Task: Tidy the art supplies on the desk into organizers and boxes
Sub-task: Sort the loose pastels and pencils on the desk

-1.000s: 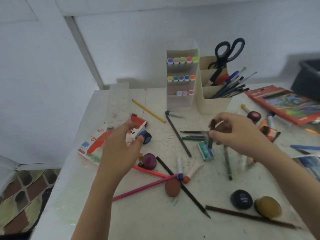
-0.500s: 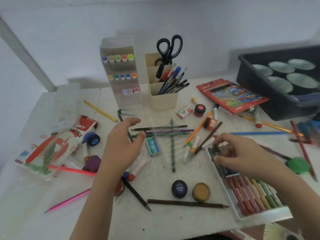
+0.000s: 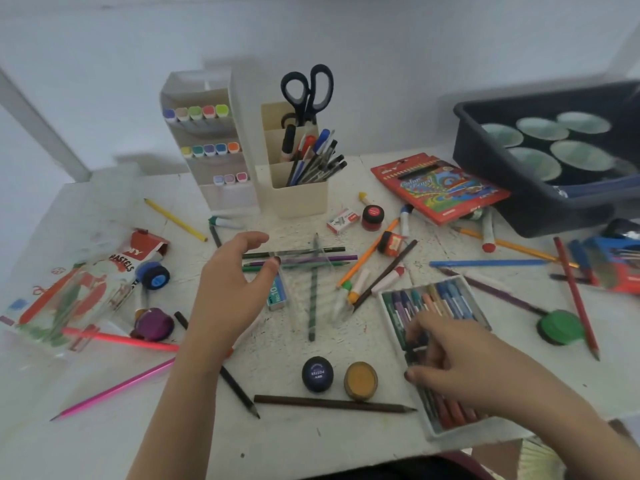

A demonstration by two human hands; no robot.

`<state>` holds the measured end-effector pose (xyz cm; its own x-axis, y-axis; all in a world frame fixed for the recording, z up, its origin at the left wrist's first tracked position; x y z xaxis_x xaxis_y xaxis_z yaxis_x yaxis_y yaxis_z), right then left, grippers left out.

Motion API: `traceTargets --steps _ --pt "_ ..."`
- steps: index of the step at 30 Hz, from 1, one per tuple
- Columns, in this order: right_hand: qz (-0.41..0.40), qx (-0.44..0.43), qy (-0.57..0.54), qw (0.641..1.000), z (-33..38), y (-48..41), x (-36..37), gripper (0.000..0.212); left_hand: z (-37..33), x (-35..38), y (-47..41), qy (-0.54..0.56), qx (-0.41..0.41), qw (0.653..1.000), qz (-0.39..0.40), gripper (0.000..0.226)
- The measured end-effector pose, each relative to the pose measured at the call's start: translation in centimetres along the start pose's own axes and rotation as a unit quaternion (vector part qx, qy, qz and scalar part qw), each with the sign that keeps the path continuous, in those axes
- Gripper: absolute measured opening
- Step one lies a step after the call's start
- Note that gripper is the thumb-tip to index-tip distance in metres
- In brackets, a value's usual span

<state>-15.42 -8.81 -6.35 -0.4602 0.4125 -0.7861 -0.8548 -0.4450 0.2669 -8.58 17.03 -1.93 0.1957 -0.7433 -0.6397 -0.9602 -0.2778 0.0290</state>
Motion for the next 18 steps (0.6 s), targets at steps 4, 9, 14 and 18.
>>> traceTargets --steps 4,9,14,18 --pt "-0.007 -0.012 -0.008 1.0 -0.2 0.1 0.1 0.02 -0.4 0.3 0.3 0.002 0.003 1.0 -0.005 0.028" --pt "0.003 -0.019 -0.024 1.0 -0.5 0.4 0.8 0.031 -0.7 0.8 0.6 -0.008 -0.004 1.0 -0.002 0.029" --pt "-0.006 -0.037 -0.041 0.998 -0.6 0.5 0.9 0.033 -1.0 1.1 1.2 -0.002 -0.015 1.0 -0.003 0.03" --pt "-0.006 -0.06 -0.034 0.998 -0.5 1.0 0.7 0.033 -1.4 1.4 1.7 -0.004 -0.016 1.0 -0.008 0.029"
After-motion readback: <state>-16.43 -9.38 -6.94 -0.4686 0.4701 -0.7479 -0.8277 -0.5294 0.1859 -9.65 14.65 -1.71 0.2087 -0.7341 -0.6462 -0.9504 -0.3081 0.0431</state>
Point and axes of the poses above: each hand's wrist, its own y-axis away from the middle knuckle, its own x-axis out of the palm, z = x × y, the point moved 8 cm from there along -y, towards the middle knuckle, and after that the axes turned 15 degrees about -x, right-handed, at the moved point
